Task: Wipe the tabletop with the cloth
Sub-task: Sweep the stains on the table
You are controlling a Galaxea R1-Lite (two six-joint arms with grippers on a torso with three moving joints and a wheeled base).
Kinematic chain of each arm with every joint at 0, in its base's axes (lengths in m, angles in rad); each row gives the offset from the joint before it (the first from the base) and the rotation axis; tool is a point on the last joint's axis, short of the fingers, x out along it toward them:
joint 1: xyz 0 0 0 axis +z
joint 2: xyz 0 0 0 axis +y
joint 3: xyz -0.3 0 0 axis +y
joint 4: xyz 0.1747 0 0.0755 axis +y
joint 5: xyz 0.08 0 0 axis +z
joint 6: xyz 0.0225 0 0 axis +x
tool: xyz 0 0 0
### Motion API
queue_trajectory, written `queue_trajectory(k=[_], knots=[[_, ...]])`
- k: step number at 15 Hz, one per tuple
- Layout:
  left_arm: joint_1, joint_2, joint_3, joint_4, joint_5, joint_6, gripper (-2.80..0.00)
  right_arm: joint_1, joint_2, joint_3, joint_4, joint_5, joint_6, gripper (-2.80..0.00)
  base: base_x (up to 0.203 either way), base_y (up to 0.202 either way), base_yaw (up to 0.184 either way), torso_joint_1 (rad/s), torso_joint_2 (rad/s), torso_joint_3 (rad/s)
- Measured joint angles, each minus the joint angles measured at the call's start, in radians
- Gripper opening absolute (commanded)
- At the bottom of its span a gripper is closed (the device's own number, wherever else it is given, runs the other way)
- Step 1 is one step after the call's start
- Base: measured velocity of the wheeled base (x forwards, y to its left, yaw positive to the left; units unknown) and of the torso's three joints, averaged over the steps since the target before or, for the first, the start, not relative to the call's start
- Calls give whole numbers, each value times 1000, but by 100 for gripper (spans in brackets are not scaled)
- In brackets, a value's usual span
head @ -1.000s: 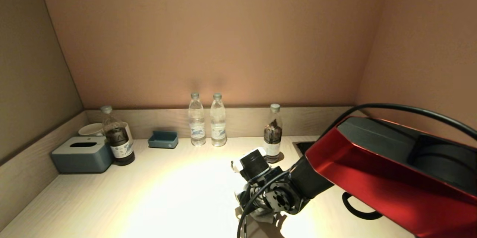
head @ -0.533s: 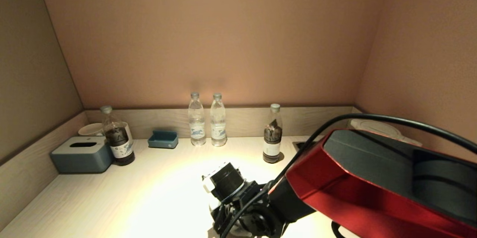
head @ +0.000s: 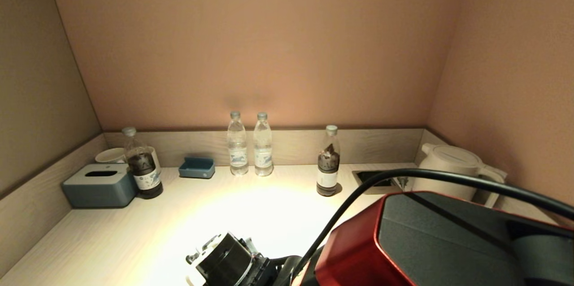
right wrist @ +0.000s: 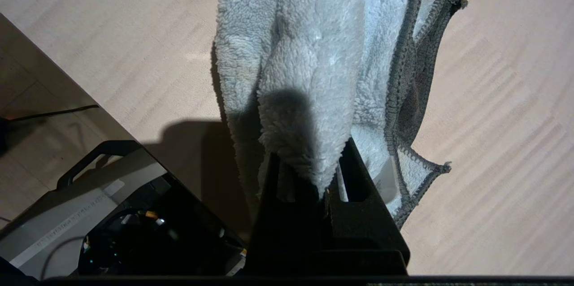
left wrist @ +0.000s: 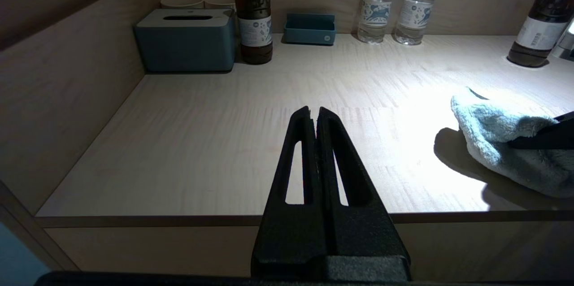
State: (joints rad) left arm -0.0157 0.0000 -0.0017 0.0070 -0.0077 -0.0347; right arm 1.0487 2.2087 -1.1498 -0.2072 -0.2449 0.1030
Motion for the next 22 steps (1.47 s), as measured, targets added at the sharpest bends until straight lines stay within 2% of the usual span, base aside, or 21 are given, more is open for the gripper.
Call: queue_trajectory(k=[7, 15, 20, 22], knots=[[0, 0, 0, -1, 0, 0, -280, 89, -1, -31, 0, -1, -9, -280, 0, 0, 0, 0, 0, 0], [0, 0, 0, 0, 0, 0, -280, 267, -87, -19, 15, 3, -14, -280, 0, 0, 0, 0, 0, 0], [0, 0, 0, -1, 0, 0, -280, 328, -226, -22, 53, -65, -15, -280, 0, 0, 0, 0, 0, 0], [0, 0, 0, -1, -1, 0, -280, 302, -283, -26, 41, -109, -14, -280, 0, 0, 0, 0, 0, 0]])
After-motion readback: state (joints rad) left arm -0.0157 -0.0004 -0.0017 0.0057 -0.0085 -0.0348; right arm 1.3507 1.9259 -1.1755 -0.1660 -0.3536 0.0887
